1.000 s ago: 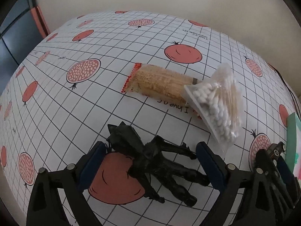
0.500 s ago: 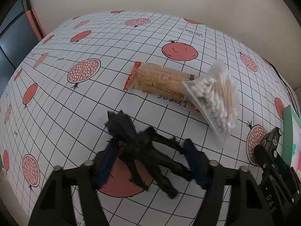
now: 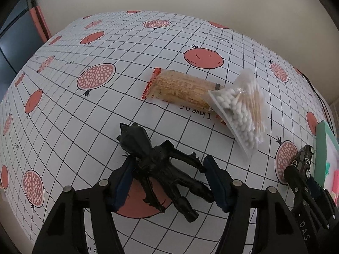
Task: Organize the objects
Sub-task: 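Lift and carry the car and action figure toward the tray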
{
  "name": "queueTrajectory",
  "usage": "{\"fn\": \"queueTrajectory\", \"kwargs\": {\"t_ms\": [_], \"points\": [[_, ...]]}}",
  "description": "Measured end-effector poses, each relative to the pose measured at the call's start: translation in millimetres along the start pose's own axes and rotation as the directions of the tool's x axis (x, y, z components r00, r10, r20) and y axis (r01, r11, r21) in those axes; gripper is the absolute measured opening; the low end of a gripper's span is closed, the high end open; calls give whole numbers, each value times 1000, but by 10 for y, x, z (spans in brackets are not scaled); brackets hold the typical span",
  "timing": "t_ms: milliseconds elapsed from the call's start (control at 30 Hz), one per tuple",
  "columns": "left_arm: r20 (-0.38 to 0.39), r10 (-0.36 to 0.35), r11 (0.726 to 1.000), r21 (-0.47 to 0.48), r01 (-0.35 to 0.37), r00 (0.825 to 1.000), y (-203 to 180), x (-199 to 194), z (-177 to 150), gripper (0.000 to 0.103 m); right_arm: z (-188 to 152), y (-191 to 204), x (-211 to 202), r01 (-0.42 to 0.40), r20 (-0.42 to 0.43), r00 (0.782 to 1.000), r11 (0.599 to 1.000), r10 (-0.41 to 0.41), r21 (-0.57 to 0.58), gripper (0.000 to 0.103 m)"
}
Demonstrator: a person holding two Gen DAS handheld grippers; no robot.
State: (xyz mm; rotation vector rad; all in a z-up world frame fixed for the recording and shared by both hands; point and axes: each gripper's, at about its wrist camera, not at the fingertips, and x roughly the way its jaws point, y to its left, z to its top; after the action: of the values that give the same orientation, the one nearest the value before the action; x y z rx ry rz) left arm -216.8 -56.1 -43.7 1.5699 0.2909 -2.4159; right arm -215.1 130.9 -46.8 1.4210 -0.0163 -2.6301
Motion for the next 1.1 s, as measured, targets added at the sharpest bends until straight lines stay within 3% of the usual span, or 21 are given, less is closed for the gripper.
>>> {"fn": "queueTrajectory", "kwargs": {"t_ms": [233, 533, 800, 1100], "points": [[18, -11, 999, -36, 12, 1000, 74, -77, 16, 67, 9, 41, -83, -19, 22, 1000, 1000, 19, -6, 39], [112, -13, 1000, -23, 16, 994, 27, -388, 81, 67, 65, 66, -294, -48, 87, 995, 999, 50, -21, 39], [220, -36, 998, 63, 22, 975, -237, -709, 47, 67, 101, -12, -541, -50, 151, 987, 998, 55, -41, 39], [284, -96, 981, 190, 43, 954, -671, -965, -76, 67, 107, -445, -751, -17, 190, 982, 1000, 12, 21, 39]]}}
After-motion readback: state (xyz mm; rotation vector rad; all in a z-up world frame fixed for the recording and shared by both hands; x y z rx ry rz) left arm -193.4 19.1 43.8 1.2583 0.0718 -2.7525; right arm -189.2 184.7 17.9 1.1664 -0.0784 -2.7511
